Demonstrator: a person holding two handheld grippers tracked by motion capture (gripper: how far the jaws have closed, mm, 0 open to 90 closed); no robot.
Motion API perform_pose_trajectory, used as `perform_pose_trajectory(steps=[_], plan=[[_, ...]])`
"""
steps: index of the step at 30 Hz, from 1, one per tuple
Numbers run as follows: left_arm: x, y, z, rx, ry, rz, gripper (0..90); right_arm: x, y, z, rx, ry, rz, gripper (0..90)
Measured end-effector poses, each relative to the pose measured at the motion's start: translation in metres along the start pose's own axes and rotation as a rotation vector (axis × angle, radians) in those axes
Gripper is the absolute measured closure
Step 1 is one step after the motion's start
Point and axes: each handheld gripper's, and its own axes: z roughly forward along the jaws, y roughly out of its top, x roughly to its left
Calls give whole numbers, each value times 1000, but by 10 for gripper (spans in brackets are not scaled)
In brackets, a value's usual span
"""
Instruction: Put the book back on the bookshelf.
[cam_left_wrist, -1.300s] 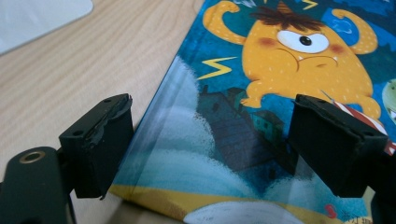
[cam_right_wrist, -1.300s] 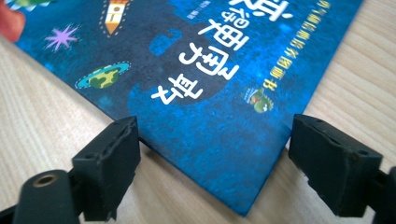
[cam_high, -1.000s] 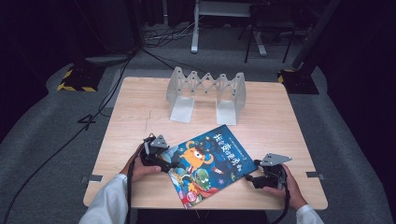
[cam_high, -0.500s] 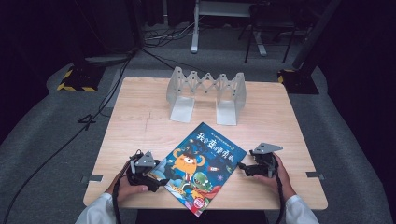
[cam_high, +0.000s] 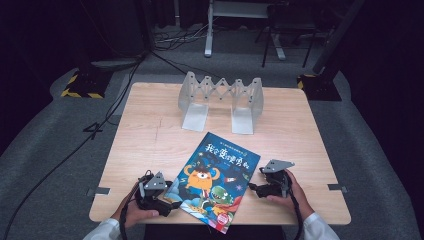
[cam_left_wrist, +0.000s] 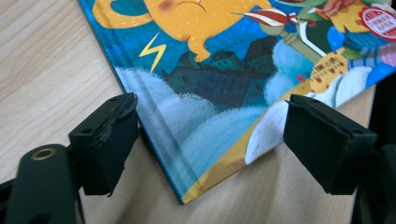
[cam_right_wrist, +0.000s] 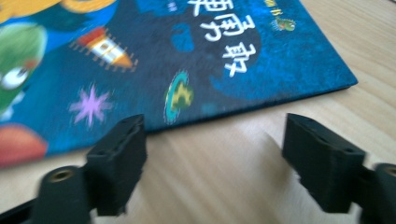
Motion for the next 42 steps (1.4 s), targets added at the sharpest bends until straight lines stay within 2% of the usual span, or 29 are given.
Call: perform_pose_trajectory(steps=[1, 3, 6, 8, 10, 12, 16, 17, 19, 22, 25, 26, 28, 30, 31, 32, 34, 37, 42], plan=[[-2, 1, 0, 5, -5, -4, 196, -2, 2, 3, 6, -23, 9, 140], [-3, 3, 2, 5, -29, 0, 221, -10, 6, 8, 2, -43, 42, 127], [-9, 8, 9, -4, -48, 8, 230, -23, 11, 15, -11, -108, 111, 133], [-15, 12, 13, 4, -39, 24, 230, -26, 14, 16, -18, -142, 112, 185], [-18, 14, 16, 8, -37, 39, 229, -27, 13, 15, -15, -145, 107, 200], [-26, 16, 20, 11, -44, 53, 229, -27, 10, 9, -1, -111, 94, 211], [-35, 13, 20, 9, -68, 119, 234, -14, -7, -8, -1, -27, 7, 204], [-36, 10, 17, 15, -56, 123, 252, -6, -16, -16, 4, 0, -10, 203], [-33, 6, 12, 11, -37, 106, 252, 1, -22, -22, 7, 20, -7, 201], [-25, -4, 2, 9, 15, 96, 249, 10, -31, -33, 26, 29, -27, 208], [-16, -12, -6, 4, 60, 105, 248, 17, -39, -41, 23, 39, -37, 252], [-16, -12, -6, 4, 60, 105, 237, 17, -39, -41, 23, 39, -37, 252], [-9, -13, -7, 3, 89, 75, 237, 25, -41, -46, 41, 60, -59, 253], [-8, -9, -4, 5, 95, 72, 220, 35, -42, -51, 74, 83, -101, 253], [-8, -9, -4, 5, 95, 72, 214, 35, -42, -51, 74, 83, -101, 253], [-12, -4, 2, 6, 92, 71, 214, 38, -40, -53, 105, 98, -123, 269], [-16, 1, 7, 6, 79, 85, 215, 39, -37, -55, 151, 103, -130, 301], [-24, 9, 17, 10, 76, 87, 199, 40, -30, -59, 240, 133, -169, 405], [-29, 17, 26, 17, 57, 104, 175, 39, -24, -62, 366, 122, -174, 454]])
